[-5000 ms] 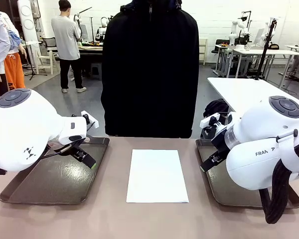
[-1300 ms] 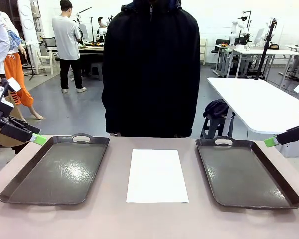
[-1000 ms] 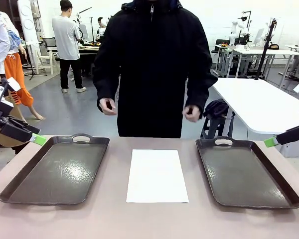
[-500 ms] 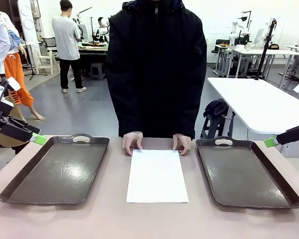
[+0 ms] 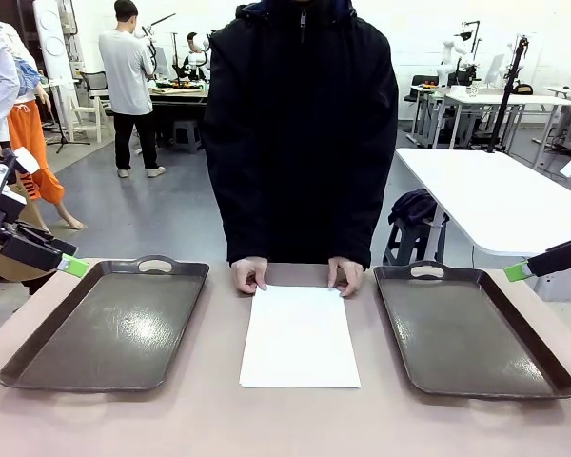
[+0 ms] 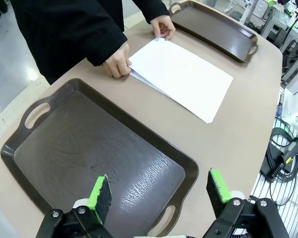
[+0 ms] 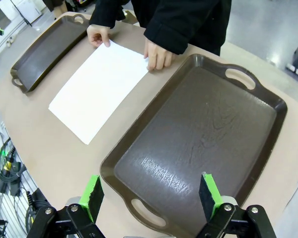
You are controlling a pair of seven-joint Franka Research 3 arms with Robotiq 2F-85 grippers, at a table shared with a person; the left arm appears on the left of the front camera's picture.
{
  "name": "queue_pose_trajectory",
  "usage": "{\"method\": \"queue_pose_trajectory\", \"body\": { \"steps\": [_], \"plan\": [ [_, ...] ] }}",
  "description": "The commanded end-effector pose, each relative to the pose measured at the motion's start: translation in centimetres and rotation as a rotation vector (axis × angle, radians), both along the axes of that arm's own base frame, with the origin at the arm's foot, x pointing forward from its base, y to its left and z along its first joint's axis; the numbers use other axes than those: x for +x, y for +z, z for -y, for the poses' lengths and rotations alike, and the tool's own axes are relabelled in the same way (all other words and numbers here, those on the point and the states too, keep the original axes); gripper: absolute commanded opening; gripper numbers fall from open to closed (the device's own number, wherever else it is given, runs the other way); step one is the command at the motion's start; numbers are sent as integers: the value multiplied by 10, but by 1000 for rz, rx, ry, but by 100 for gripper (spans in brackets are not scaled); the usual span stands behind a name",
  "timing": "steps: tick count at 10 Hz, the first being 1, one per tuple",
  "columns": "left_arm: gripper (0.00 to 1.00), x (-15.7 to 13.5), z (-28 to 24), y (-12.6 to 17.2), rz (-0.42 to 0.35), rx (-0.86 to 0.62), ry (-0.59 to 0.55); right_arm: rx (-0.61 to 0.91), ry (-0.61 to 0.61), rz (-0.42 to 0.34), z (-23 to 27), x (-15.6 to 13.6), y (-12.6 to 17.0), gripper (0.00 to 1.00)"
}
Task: Sort the A4 documents.
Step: Receive the A4 Paper.
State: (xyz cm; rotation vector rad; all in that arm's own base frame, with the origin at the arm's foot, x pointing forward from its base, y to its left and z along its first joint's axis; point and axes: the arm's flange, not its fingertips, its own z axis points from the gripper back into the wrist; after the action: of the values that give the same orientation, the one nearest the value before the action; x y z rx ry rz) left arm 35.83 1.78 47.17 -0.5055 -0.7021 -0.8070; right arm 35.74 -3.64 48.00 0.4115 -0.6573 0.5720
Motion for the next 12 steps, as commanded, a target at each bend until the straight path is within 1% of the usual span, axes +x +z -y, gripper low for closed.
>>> {"method": "queue_pose_trajectory", "body": {
  "steps": [1,12],
  "plan": [
    [100,1,-2,-1,15,-15,-19,10,7,-2,0,1,-1,100],
    [100,1,-2,-1,15,-15,-19,10,7,-2,0,1,-1,100]
  ]
}}
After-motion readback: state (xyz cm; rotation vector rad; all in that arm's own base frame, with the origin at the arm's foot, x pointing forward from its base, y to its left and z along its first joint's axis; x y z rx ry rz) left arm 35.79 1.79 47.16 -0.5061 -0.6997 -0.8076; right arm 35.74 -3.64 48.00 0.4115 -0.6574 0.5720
